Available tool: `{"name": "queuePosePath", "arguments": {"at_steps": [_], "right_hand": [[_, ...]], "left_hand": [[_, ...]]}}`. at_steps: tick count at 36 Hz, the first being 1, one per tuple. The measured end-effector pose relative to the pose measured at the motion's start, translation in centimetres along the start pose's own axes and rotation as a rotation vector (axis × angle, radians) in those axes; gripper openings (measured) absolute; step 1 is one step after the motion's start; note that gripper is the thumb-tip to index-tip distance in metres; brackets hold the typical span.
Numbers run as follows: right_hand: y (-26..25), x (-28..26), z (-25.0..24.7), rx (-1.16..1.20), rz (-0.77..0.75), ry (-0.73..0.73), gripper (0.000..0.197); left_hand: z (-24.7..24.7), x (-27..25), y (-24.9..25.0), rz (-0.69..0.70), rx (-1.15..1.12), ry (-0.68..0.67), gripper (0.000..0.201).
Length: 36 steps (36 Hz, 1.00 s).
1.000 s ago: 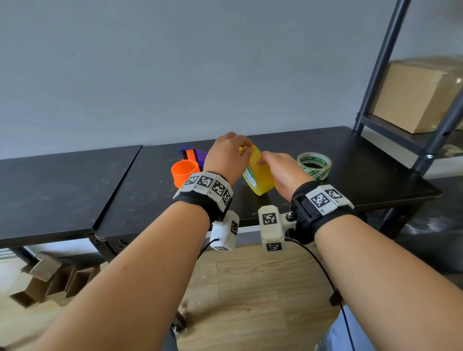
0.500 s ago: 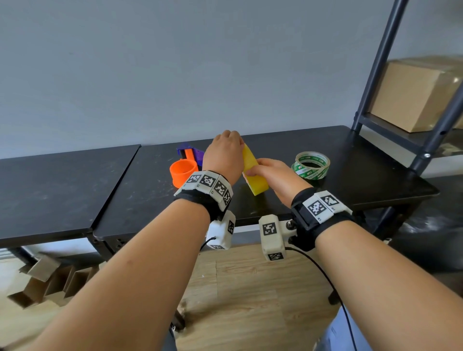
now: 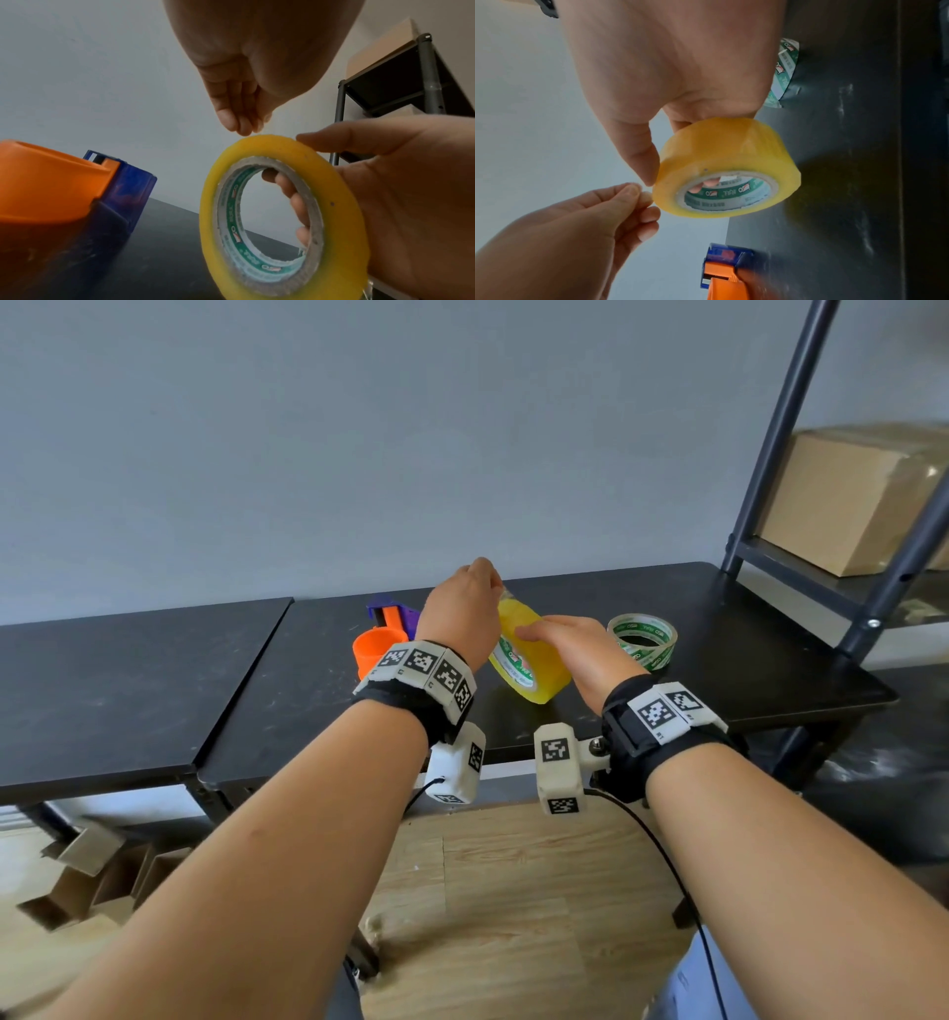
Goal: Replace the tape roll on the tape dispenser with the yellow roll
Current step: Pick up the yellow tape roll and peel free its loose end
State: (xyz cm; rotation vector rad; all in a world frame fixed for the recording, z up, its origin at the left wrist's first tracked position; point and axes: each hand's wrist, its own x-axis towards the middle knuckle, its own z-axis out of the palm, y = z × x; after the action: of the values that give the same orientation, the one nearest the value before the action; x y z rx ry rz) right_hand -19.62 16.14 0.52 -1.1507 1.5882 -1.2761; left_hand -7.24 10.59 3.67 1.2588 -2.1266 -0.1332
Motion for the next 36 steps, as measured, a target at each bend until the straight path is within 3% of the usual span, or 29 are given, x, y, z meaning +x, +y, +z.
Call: {"name": "queuePosePath", "arguments": {"at_steps": [8, 14, 21, 25, 29, 36], "right_hand": [[-0.1, 0.5, -0.3, 0.048, 0.034, 0.077, 0.031], [0.3, 0.2, -0.2, 0.032, 0.015, 0.067, 0.044], [0.0, -0.2, -0.3, 0.057, 0.04, 0.088, 0.023], [-0.3, -0.3, -0.3, 0.054, 0.052, 0.102, 0.04], [-0.4, -0.2, -0.2, 0.059, 0.076, 0.117, 0.046], [-0.2, -0.3, -0.4, 0.086, 0.113, 0.14, 0.048]], "left_hand": [[-0.7, 0.5, 0.3, -0.016, -0.079, 0.019, 0.02], [-0.9, 1.0, -0.4, -0.112, -0.186, -0.025, 0.023], [-0.5, 0.8, -0.6, -0.172, -0.321, -0.055, 0.017], [-0.1, 0.8, -0.9, -0.145, -0.308, -0.027, 0.018], [0.1, 0.7, -0.9, -0.164, -0.351, -0.054, 0.033], [0.5, 0.9, -0.7, -0.198, -0.429, -0.03, 0.015]]}}
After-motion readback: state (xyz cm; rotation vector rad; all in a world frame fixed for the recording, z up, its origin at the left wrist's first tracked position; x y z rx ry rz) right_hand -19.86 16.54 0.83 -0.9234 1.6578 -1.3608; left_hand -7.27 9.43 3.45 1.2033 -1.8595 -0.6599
